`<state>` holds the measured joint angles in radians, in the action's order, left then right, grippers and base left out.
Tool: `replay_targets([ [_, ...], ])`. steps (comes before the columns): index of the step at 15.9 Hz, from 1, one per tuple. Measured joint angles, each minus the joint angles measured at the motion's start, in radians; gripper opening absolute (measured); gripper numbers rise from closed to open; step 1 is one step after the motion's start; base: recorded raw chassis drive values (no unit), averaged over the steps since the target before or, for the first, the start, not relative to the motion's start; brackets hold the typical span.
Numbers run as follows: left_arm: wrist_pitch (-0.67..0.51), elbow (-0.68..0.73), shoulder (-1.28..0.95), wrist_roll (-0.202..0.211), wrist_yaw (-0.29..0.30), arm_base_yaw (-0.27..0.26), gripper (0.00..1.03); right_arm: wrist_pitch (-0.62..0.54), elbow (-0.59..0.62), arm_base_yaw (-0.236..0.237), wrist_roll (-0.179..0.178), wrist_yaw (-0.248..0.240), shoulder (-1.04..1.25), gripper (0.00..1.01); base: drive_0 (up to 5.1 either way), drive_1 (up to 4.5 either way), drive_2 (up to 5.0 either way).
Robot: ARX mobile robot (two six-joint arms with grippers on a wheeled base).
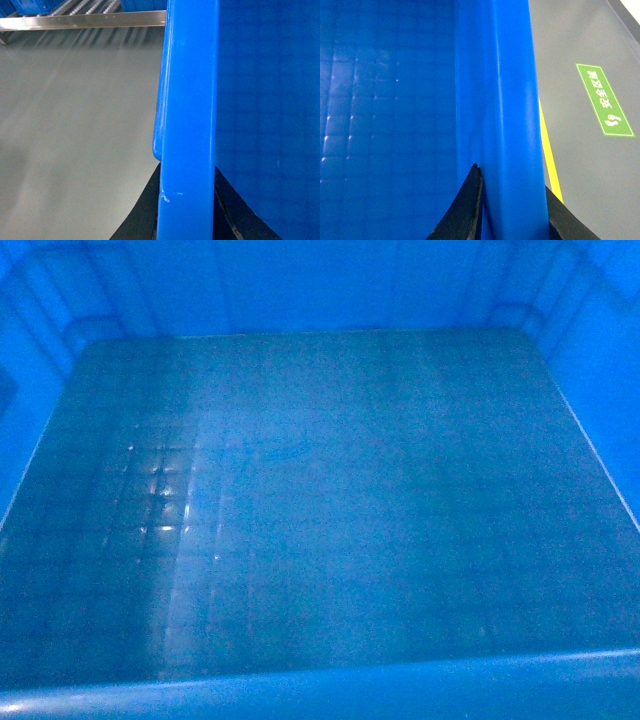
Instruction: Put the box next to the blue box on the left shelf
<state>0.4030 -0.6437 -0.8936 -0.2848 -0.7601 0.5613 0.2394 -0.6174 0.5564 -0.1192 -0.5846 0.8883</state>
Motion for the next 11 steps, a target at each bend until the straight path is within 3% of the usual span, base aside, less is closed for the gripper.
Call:
replay_targets([
  [11,-0.001,0.000,-0.002,0.000,0.000,0.000,0.14,0.000,0.000,0.000,0.000,0.000,0.000,0.17,0.0,3.98,-4.0],
])
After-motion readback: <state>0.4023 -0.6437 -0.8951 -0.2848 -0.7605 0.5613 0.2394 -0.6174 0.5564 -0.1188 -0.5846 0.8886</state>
